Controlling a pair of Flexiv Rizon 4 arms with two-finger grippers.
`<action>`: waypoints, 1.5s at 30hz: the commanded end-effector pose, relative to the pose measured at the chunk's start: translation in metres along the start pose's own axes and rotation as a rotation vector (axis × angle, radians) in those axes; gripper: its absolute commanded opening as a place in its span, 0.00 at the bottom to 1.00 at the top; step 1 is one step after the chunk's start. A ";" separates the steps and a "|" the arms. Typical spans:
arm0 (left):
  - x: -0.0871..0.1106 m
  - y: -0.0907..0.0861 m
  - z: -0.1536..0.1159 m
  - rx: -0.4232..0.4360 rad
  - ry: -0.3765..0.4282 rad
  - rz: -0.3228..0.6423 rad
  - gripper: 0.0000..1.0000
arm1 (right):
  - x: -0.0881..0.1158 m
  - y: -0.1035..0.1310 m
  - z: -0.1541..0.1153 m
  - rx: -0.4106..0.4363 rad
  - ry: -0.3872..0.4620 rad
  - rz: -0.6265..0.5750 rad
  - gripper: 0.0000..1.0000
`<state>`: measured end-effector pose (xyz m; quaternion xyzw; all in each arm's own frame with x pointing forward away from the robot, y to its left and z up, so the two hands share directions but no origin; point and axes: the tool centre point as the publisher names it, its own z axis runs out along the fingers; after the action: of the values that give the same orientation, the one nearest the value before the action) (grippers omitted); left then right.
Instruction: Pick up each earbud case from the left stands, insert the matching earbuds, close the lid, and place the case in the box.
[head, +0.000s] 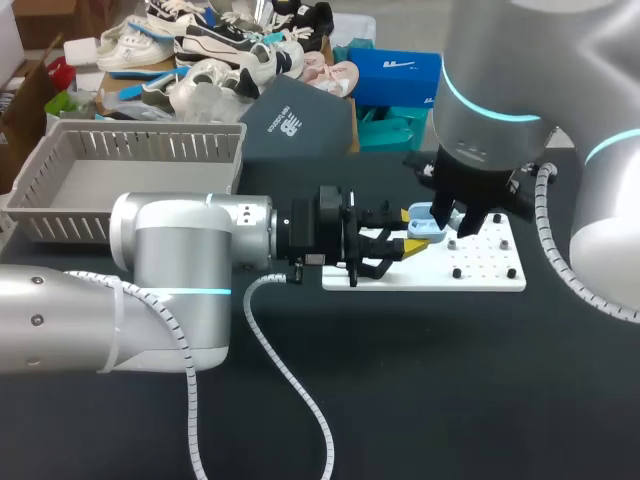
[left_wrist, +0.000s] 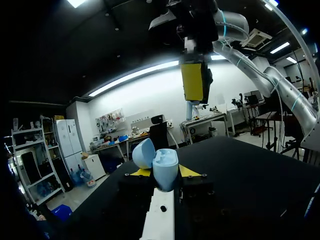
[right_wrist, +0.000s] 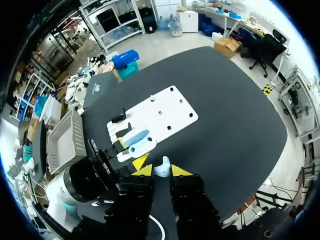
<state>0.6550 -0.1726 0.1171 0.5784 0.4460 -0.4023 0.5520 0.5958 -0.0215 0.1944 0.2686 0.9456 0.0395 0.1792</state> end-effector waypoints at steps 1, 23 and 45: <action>0.001 -0.001 0.000 -0.004 -0.003 0.002 0.00 | -0.007 0.008 0.011 0.001 0.012 0.001 0.00; 0.001 -0.001 0.000 -0.004 -0.003 0.002 0.00 | -0.013 0.021 0.026 -0.021 0.034 0.006 0.00; 0.001 -0.001 0.000 -0.004 -0.003 0.002 0.00 | -0.018 0.025 0.030 -0.011 0.033 0.057 0.00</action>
<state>0.6550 -0.1726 0.1171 0.5784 0.4460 -0.4023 0.5520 0.6334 -0.0108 0.1759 0.2932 0.9404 0.0553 0.1630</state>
